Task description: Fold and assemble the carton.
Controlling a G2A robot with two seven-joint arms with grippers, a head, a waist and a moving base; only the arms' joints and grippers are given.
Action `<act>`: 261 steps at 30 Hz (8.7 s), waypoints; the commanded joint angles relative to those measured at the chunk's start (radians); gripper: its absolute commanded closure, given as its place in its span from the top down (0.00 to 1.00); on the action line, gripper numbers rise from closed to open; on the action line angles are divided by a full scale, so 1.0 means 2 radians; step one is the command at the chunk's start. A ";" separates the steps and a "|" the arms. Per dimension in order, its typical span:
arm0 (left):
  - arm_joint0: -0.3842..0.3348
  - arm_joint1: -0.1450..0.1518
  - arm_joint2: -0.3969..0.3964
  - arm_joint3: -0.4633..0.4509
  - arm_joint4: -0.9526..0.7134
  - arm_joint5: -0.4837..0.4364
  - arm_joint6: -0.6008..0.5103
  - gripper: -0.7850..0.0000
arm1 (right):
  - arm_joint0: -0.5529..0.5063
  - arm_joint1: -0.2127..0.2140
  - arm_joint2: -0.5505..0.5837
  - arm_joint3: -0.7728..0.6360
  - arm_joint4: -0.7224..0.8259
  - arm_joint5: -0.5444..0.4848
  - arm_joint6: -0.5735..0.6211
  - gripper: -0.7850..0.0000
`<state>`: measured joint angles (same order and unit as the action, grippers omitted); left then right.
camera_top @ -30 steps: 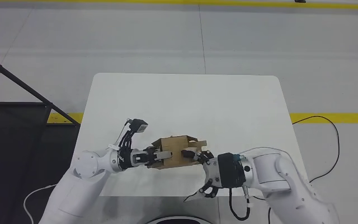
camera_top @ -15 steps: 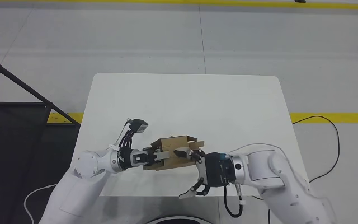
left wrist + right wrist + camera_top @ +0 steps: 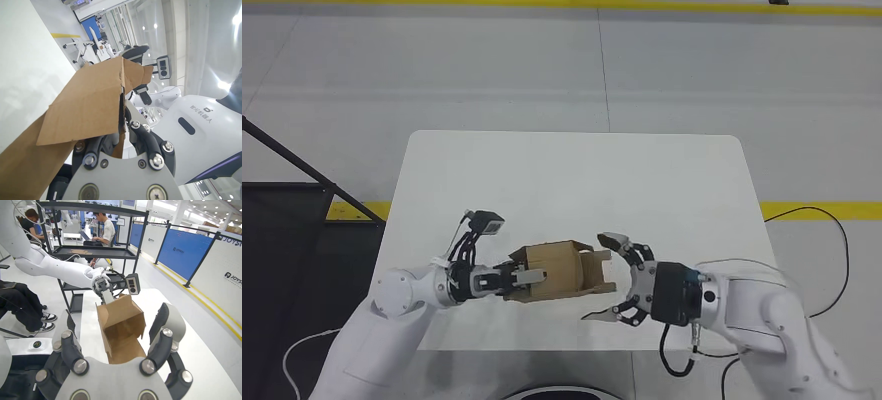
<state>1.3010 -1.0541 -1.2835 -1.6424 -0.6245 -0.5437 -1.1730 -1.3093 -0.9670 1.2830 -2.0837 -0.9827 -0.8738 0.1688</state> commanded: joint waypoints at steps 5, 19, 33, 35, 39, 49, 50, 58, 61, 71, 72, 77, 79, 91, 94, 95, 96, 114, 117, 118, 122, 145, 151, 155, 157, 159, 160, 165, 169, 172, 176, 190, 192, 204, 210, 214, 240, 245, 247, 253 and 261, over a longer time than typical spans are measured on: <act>-0.005 0.000 0.004 0.013 -0.060 0.031 -0.033 0.00 | -0.035 0.005 0.035 -0.006 -0.025 -0.014 -0.013 1.00; -0.026 -0.003 0.019 0.052 -0.144 0.101 -0.120 0.00 | -0.039 0.008 0.027 -0.013 -0.007 -0.044 0.000 1.00; -0.036 -0.006 0.025 0.066 -0.154 0.122 -0.145 0.00 | -0.019 0.012 0.010 -0.023 0.050 -0.029 0.088 1.00; -0.036 -0.007 0.025 0.067 -0.153 0.123 -0.144 0.00 | -0.015 0.013 0.007 -0.028 0.050 -0.022 0.106 1.00; -0.037 -0.007 0.026 0.068 -0.150 0.125 -0.145 0.00 | -0.008 0.013 -0.002 -0.035 0.051 -0.007 0.130 1.00; -0.040 -0.009 0.028 0.069 -0.146 0.132 -0.153 0.00 | 0.008 0.012 -0.020 -0.034 0.048 0.024 0.148 1.00; -0.040 -0.009 0.028 0.070 -0.146 0.132 -0.154 0.00 | 0.010 0.012 -0.022 -0.034 0.047 0.025 0.147 1.00; -0.040 -0.010 0.030 0.070 -0.146 0.135 -0.160 0.00 | 0.020 0.009 -0.042 -0.032 0.034 0.035 0.148 1.00; -0.041 -0.010 0.031 0.071 -0.145 0.138 -0.162 0.00 | 0.024 0.008 -0.046 -0.030 0.028 0.042 0.145 1.00; -0.041 -0.011 0.031 0.072 -0.142 0.142 -0.168 0.00 | 0.028 0.006 -0.052 -0.028 0.004 0.066 0.126 1.00; -0.041 -0.011 0.031 0.072 -0.142 0.142 -0.168 0.00 | 0.027 0.006 -0.052 -0.028 0.002 0.067 0.124 1.00; -0.040 -0.011 0.028 0.073 -0.143 0.138 -0.164 0.00 | 0.025 0.006 -0.051 -0.028 0.001 0.065 0.118 1.00; -0.039 -0.011 0.027 0.073 -0.144 0.138 -0.163 0.00 | 0.024 0.006 -0.049 -0.029 0.001 0.063 0.119 1.00; -0.038 -0.012 0.025 0.072 -0.141 0.136 -0.164 0.00 | 0.008 0.009 -0.031 -0.041 0.000 0.063 0.117 1.00; -0.038 -0.013 0.024 0.071 -0.142 0.136 -0.162 0.00 | 0.004 0.010 -0.027 -0.043 -0.001 0.062 0.115 0.99; -0.038 -0.013 0.024 0.070 -0.142 0.136 -0.162 0.00 | 0.003 0.010 -0.026 -0.044 -0.002 0.061 0.115 0.98; -0.038 -0.013 0.024 0.070 -0.141 0.135 -0.162 0.00 | 0.002 0.010 -0.025 -0.044 -0.002 0.061 0.115 0.95; -0.037 -0.014 0.021 0.069 -0.140 0.135 -0.159 0.00 | -0.010 0.011 -0.017 -0.053 -0.007 0.066 0.111 0.41; -0.037 -0.014 0.020 0.070 -0.139 0.134 -0.157 0.00 | -0.013 0.012 -0.016 -0.057 -0.007 0.065 0.111 0.38; -0.037 -0.014 0.020 0.070 -0.139 0.134 -0.156 0.00 | -0.014 0.012 -0.016 -0.058 -0.007 0.064 0.111 0.36; -0.038 -0.015 0.020 0.070 -0.139 0.134 -0.154 0.00 | -0.017 0.012 -0.015 -0.062 -0.008 0.061 0.110 0.34; -0.038 -0.016 0.014 0.073 -0.134 0.131 -0.149 0.00 | -0.039 0.017 0.032 -0.062 0.020 0.043 0.078 0.41; -0.038 -0.016 0.013 0.071 -0.133 0.131 -0.149 0.00 | -0.054 0.019 0.046 -0.063 0.027 0.028 0.062 0.44; -0.038 -0.016 0.014 0.072 -0.133 0.132 -0.150 0.00 | -0.057 0.019 0.044 -0.065 0.022 0.022 0.067 0.45; -0.038 -0.017 0.014 0.072 -0.133 0.131 -0.150 0.00 | -0.056 0.019 0.041 -0.064 0.018 0.024 0.072 0.46; -0.039 -0.017 0.014 0.072 -0.133 0.132 -0.150 0.00 | -0.055 0.019 0.036 -0.064 0.016 0.026 0.076 0.47; -0.039 -0.017 0.014 0.072 -0.133 0.132 -0.150 0.00 | -0.053 0.019 0.033 -0.063 0.017 0.026 0.077 0.47; -0.039 -0.017 0.014 0.072 -0.133 0.131 -0.150 0.00 | -0.044 0.018 0.021 -0.059 0.014 0.032 0.085 0.47; -0.039 -0.017 0.014 0.072 -0.133 0.132 -0.151 0.00 | -0.036 0.017 0.011 -0.055 0.014 0.037 0.088 0.47; -0.038 -0.017 0.014 0.072 -0.134 0.132 -0.152 0.00 | -0.031 0.016 0.004 -0.053 0.013 0.040 0.090 0.46; -0.037 -0.018 0.013 0.072 -0.135 0.131 -0.154 0.00 | -0.027 0.015 0.000 -0.052 0.008 0.058 0.092 0.44; -0.036 -0.018 0.011 0.071 -0.134 0.132 -0.155 0.00 | -0.016 0.014 -0.019 -0.050 0.007 0.041 0.098 0.42; -0.036 -0.018 0.011 0.070 -0.134 0.132 -0.156 0.00 | -0.014 0.013 -0.022 -0.049 0.007 0.039 0.099 0.40; -0.037 -0.020 0.017 0.072 -0.138 0.137 -0.157 0.00 | 0.000 0.012 -0.043 -0.044 0.002 0.027 0.105 0.37; -0.038 -0.021 0.020 0.077 -0.155 0.145 -0.162 0.00 | 0.006 0.011 -0.048 -0.042 0.002 0.031 0.103 0.37; -0.039 -0.022 0.020 0.080 -0.161 0.146 -0.165 0.00 | 0.010 0.010 -0.053 -0.041 0.002 0.033 0.105 0.36; -0.041 -0.027 0.024 0.084 -0.174 0.145 -0.172 0.00 | 0.031 0.005 -0.078 -0.025 0.021 0.046 0.115 0.32; -0.041 -0.028 0.024 0.084 -0.175 0.143 -0.173 0.00 | 0.035 0.004 -0.083 -0.023 0.022 0.044 0.115 0.32; -0.041 -0.028 0.024 0.084 -0.175 0.143 -0.173 0.00 | 0.037 0.004 -0.085 -0.021 0.022 0.045 0.115 0.32; -0.041 -0.029 0.025 0.085 -0.177 0.142 -0.173 0.00 | 0.042 0.003 -0.090 -0.018 0.023 0.046 0.115 0.33; -0.040 -0.030 0.024 0.085 -0.178 0.141 -0.174 0.00 | 0.044 0.002 -0.092 -0.015 0.023 0.046 0.113 0.33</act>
<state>1.2206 -1.1144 -1.2362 -1.4713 -0.9789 -0.2613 -1.5213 -1.2215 -0.9630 1.0986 -2.1142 -0.9365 -0.7823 0.3960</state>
